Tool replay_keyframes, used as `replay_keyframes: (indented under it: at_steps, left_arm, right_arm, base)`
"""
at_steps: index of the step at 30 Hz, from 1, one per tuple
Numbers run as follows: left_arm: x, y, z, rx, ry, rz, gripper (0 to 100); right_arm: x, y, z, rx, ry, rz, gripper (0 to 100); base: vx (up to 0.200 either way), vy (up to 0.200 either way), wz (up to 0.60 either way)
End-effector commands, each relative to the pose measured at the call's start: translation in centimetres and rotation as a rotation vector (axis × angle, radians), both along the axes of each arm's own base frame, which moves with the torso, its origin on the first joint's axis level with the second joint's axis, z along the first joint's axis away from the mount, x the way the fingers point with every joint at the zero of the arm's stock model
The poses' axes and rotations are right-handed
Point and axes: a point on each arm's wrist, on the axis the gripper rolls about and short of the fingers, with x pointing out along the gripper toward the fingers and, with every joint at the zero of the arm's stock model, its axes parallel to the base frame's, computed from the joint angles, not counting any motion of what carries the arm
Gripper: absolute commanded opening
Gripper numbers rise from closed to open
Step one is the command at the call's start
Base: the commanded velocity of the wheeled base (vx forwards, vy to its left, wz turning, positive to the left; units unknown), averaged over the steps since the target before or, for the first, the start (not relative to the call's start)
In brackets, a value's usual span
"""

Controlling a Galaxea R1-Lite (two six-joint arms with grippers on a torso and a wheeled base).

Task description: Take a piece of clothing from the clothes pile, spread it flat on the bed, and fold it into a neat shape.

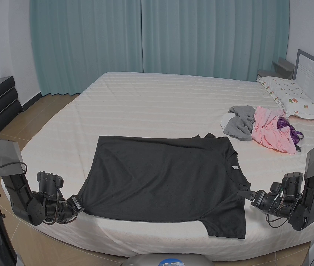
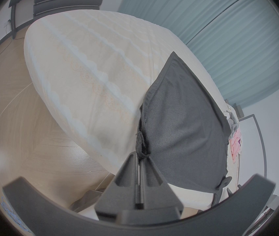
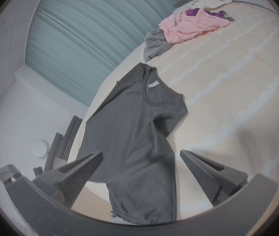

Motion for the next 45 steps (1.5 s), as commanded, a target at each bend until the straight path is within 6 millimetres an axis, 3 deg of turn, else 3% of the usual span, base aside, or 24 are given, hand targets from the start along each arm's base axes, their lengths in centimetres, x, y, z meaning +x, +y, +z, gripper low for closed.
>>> replay_keyframes:
  at_steps: [1, 22, 23, 36, 45]
  left_arm:
    - [-0.1, 0.0, 0.1, 0.0, -0.001, -0.001, 0]
    - [0.0, 0.0, 0.2, -0.001, -0.005, 0.002, 0]
    - [0.0, 0.0, 0.2, -0.002, -0.006, 0.002, 0]
    - [0.0, 0.0, 0.3, -0.002, -0.009, 0.002, 0]
    - [-0.2, 0.0, 1.1, -0.001, -0.034, 0.002, 0]
  right_arm:
    - [-2.0, 0.6, -2.3, -0.029, 0.112, 0.062, 100]
    - [-0.1, 1.3, -2.9, -0.013, 0.065, 0.08, 100]
    - [-0.2, 1.3, -3.1, -0.016, 0.072, 0.08, 0]
    - [-0.8, 0.6, -3.1, -0.047, 0.086, 0.065, 0]
    - [-2.0, -0.9, -1.2, -0.044, 0.063, 0.024, 0]
  base:
    - [0.0, 0.0, 0.0]
    - [0.0, 0.0, 0.0]
    - [0.0, 0.0, 0.0]
    - [0.0, 0.0, 0.0]
    - [0.0, 0.0, 0.0]
